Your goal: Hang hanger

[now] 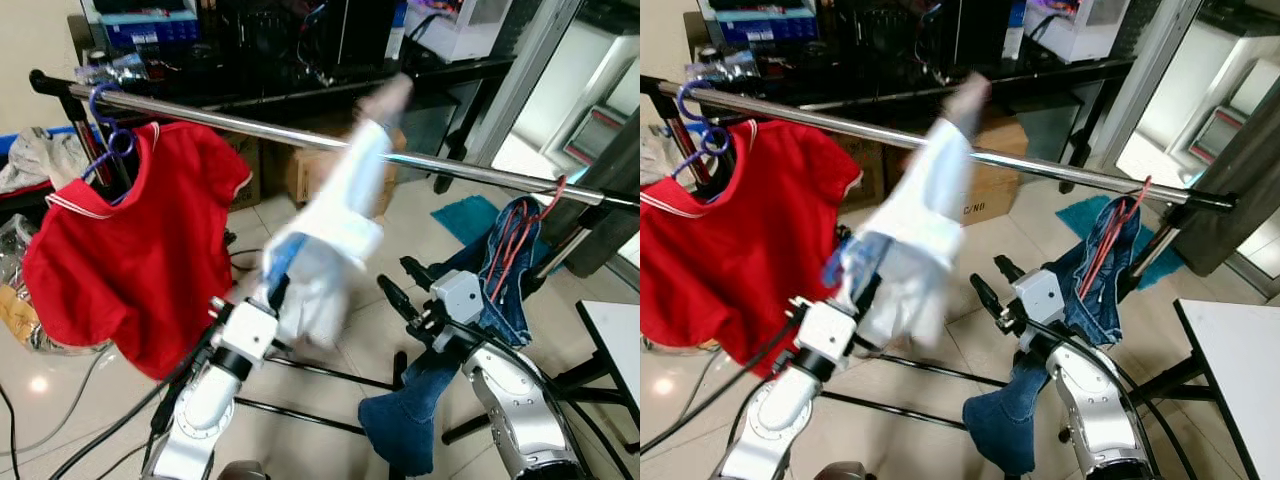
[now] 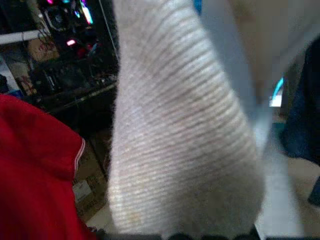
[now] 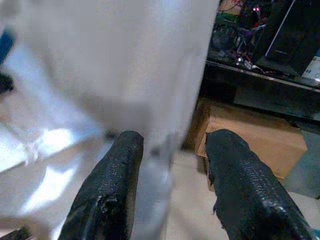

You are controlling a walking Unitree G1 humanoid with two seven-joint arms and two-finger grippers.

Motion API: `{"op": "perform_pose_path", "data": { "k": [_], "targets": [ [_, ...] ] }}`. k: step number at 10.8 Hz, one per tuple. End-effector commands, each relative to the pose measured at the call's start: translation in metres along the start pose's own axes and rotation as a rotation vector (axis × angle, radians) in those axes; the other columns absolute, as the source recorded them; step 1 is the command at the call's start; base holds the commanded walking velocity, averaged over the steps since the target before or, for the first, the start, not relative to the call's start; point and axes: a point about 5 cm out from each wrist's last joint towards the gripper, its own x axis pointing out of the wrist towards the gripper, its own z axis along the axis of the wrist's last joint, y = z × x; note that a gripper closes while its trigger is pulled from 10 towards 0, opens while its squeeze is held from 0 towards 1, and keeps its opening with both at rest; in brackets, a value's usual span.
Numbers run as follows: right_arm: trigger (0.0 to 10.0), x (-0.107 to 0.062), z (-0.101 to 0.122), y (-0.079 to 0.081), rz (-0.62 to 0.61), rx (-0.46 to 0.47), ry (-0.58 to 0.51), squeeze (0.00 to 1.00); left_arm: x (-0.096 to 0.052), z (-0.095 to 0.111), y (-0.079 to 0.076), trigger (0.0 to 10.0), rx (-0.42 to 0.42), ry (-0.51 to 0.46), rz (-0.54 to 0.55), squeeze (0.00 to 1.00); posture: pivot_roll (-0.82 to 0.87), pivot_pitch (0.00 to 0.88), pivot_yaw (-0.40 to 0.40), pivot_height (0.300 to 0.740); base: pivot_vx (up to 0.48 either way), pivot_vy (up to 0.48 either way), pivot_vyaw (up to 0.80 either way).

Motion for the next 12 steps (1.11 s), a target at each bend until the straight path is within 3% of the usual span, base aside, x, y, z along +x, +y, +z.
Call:
{"op": "perform_pose_path", "data": {
  "k": [1,4,7,10,12],
  "targets": [
    [10.0,-0.002,0.0,-0.003,-0.008,-0.011,0.001,0.0,-0.002,0.0,-0.005,10.0,0.001,-0.018,-0.013,0.0,0.22,0.003,-0.067,0.74,0.0,0.0,0.0],
    [10.0,-0.001,0.0,-0.003,-0.006,-0.013,-0.001,0.0,-0.019,-0.024,-0.017,10.0,-0.012,0.072,-0.08,0.0,0.22,0.003,-0.067,0.74,0.0,0.0,0.0],
    [10.0,-0.002,0.0,-0.004,-0.008,-0.015,0.001,0.0,-0.031,-0.043,-0.022,10.0,-0.09,0.17,-0.085,0.0,0.22,0.001,-0.071,0.74,0.0,0.0,0.0],
    [10.0,-0.003,0.0,-0.003,-0.008,-0.017,0.002,0.0,-0.04,-0.062,-0.021,10.0,-0.253,0.281,-0.021,0.0,0.22,0.007,-0.073,0.74,0.0,0.0,0.0],
    [10.0,-0.003,0.0,-0.002,-0.004,-0.017,0.004,0.0,-0.04,-0.066,-0.024,10.0,-0.317,0.304,-0.07,0.0,0.22,0.011,-0.076,0.74,0.0,0.0,0.0]
  ]
}}
